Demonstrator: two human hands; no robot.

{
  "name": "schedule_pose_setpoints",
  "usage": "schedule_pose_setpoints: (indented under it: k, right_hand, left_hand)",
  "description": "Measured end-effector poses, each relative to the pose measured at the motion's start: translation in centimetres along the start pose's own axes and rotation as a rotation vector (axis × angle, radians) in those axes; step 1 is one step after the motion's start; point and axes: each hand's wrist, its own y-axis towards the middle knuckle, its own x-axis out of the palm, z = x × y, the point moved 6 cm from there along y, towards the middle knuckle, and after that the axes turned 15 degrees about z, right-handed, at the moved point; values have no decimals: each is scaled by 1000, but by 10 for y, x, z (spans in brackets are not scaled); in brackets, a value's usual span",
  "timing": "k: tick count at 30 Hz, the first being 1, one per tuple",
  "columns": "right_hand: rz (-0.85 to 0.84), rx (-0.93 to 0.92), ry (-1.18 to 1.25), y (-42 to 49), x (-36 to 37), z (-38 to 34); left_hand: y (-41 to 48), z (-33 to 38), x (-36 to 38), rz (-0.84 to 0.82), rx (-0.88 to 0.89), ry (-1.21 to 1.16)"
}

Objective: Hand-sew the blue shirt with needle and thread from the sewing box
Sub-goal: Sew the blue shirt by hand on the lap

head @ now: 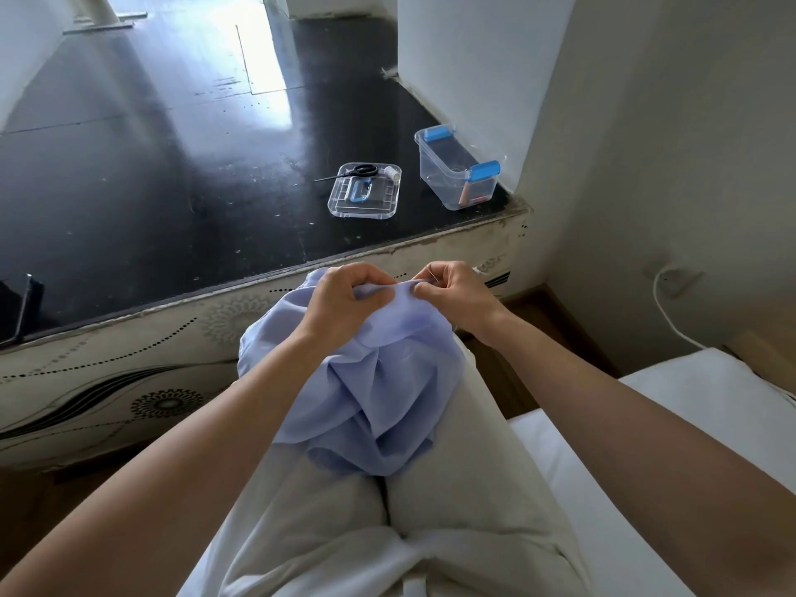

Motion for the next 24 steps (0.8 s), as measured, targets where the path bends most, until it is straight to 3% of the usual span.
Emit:
schedule_pose_setpoints:
  k: [5, 15, 19, 24]
  right_hand:
    - [12, 5, 24, 2, -2, 6]
    - [40, 19, 75, 3, -5, 8]
    - [26, -3, 90, 1, -4, 5]
    - [19, -33, 99, -1, -3, 2]
  left_hand:
    - [1, -8, -5, 45, -10, 124]
    - [4, -6, -10, 97, -51, 80]
    - [3, -2, -5, 43, -8, 51]
    - [-2, -3, 1, 16, -97, 5]
